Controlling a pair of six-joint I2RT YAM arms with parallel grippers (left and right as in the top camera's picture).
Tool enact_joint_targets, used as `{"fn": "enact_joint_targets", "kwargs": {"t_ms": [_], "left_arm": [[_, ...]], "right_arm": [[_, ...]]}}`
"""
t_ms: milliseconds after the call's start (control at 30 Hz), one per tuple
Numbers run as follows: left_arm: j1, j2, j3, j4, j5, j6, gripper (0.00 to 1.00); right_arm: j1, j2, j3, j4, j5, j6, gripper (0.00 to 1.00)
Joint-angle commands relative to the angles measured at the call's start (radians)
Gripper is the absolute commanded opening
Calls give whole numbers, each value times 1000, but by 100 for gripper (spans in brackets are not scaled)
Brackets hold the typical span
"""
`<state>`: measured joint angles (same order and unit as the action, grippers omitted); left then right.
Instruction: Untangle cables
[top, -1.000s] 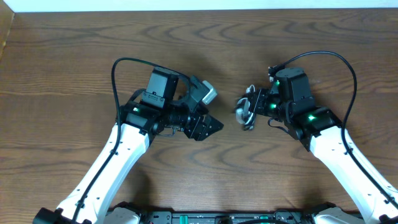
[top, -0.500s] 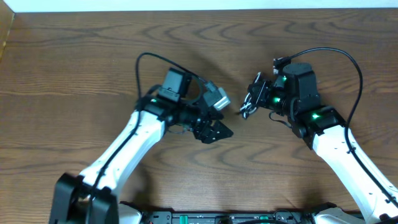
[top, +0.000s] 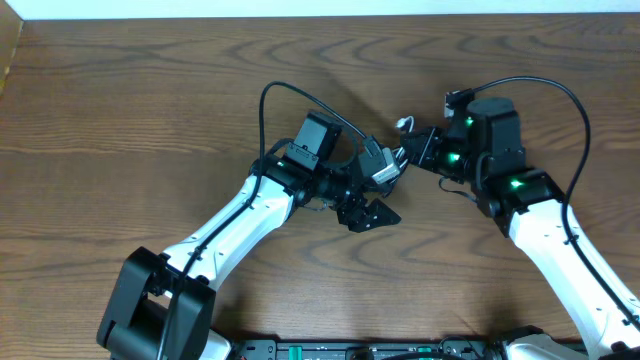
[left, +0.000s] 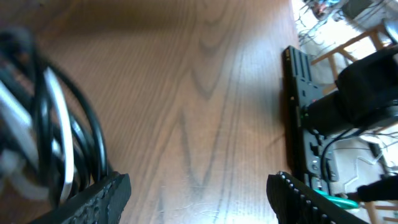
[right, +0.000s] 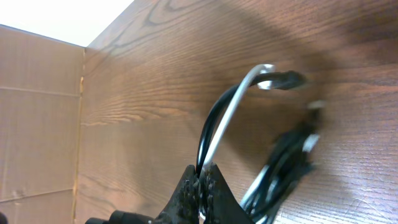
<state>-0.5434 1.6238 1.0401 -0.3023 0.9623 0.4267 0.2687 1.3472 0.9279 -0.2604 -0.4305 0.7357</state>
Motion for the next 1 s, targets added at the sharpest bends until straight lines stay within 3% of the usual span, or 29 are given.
{"fn": "enact_joint_targets", "kwargs": {"t_ms": [0, 667, 967], "left_arm": [[3, 3, -5, 7, -47, 10, 74], [2, 4, -5, 63, -210, 5, 80], [3, 4, -5, 59, -367, -19, 80]], "right_arm": [[-21, -6, 15, 6, -79, 11, 1], [-27, -8, 15, 3, -139, 11, 1], [-27, -8, 15, 5, -175, 11, 1]]}}
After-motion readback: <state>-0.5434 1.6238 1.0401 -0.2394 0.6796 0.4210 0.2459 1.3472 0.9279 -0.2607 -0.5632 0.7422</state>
